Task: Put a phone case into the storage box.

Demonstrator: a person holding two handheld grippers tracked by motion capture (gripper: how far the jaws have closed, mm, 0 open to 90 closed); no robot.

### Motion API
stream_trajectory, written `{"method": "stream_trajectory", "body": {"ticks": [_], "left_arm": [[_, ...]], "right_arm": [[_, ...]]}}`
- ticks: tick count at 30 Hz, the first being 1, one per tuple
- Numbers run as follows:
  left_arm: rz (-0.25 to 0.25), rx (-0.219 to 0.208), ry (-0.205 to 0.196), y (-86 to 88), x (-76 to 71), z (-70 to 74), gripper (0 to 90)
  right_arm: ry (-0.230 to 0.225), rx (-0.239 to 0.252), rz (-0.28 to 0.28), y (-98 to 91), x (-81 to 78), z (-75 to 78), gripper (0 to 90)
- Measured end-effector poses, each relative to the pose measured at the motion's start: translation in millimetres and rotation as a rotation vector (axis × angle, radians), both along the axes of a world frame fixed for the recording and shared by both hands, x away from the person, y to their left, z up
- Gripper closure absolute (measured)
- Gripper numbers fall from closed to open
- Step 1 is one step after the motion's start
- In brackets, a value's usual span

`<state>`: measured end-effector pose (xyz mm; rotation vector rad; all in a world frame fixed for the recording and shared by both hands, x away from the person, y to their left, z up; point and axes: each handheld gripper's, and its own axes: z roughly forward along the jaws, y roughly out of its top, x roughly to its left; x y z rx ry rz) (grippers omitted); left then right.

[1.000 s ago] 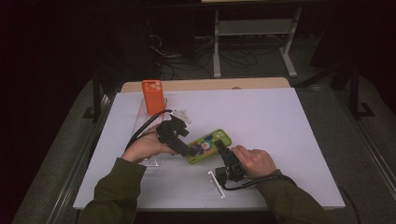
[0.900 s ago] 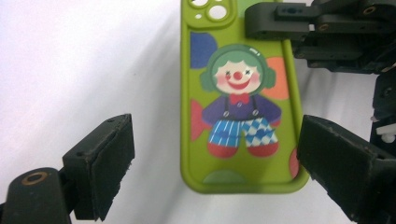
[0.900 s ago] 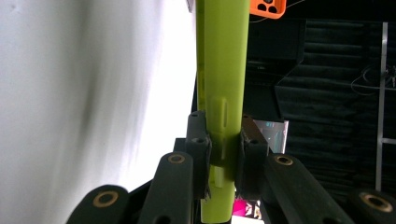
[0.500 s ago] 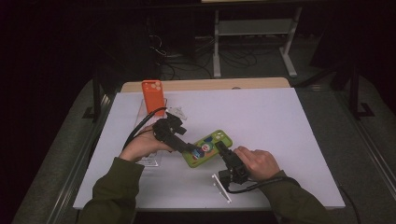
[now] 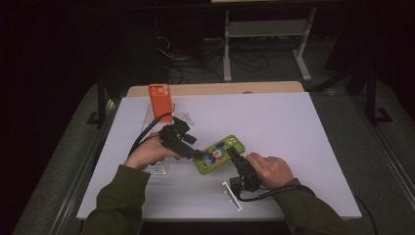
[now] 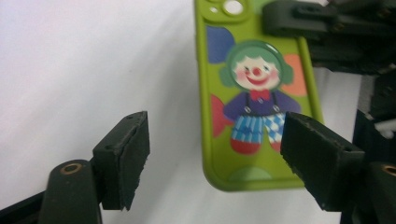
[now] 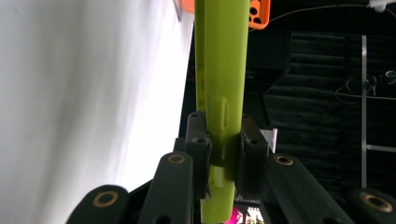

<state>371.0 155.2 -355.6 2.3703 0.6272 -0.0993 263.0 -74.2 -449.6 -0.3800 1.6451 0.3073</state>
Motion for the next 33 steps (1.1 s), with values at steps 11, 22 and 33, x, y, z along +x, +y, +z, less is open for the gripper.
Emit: {"method": "stream_trajectory", "body": {"ticks": [11, 22, 33], "left_arm": [[-0.074, 0.042, -0.043, -16.4, -10.6, -8.5, 3.1], [-0.100, 0.074, -0.047, -33.7, -13.5, -18.9, 1.8], [-0.091, 0.076, -0.038, -35.0, -11.7, -21.9, 13.2]], "right_arm": [[0.038, 0.032, -0.081, -7.9, 12.1, 4.0, 77.2], [0.022, 0.028, -0.065, -2.3, 8.9, 6.0, 77.1], [0.020, 0.031, -0.056, 1.7, 6.8, 5.2, 77.1]]}}
